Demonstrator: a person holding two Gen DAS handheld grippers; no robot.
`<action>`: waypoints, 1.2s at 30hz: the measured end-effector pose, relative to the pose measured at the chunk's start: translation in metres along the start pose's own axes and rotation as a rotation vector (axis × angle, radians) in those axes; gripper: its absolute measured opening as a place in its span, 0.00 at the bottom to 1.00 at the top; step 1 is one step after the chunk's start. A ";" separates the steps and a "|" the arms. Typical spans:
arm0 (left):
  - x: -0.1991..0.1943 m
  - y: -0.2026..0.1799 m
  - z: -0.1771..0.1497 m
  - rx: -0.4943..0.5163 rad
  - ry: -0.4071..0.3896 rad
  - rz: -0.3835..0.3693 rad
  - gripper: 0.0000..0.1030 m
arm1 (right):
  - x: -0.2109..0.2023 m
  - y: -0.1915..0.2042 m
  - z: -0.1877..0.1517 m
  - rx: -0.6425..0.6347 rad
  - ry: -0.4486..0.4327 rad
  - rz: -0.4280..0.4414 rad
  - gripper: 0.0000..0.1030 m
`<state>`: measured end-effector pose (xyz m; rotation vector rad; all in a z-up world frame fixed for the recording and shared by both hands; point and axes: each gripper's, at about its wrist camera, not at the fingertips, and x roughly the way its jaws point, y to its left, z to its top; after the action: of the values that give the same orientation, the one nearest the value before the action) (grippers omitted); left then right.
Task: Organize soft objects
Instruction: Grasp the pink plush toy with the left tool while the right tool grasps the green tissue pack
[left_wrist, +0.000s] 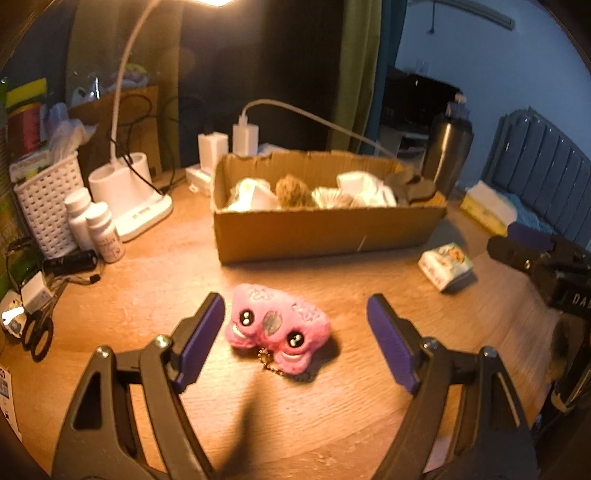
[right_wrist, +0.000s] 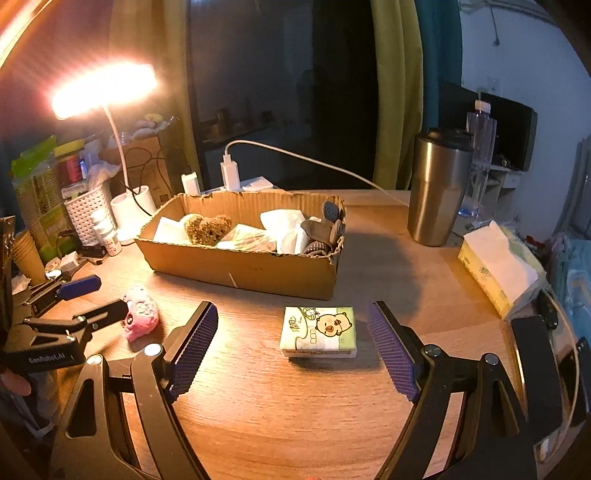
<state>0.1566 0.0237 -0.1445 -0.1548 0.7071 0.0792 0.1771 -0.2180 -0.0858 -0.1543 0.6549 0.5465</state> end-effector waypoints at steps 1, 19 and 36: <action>0.004 0.000 0.000 -0.001 0.010 0.004 0.78 | 0.003 -0.001 0.000 0.003 0.004 0.001 0.83; 0.049 0.000 -0.002 -0.003 0.154 0.052 0.78 | 0.065 -0.021 -0.013 0.052 0.139 0.023 0.83; 0.052 -0.010 -0.002 0.065 0.170 0.020 0.56 | 0.092 -0.024 -0.018 0.065 0.231 0.026 0.68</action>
<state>0.1955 0.0145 -0.1787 -0.0926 0.8795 0.0630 0.2408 -0.2044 -0.1575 -0.1497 0.8999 0.5364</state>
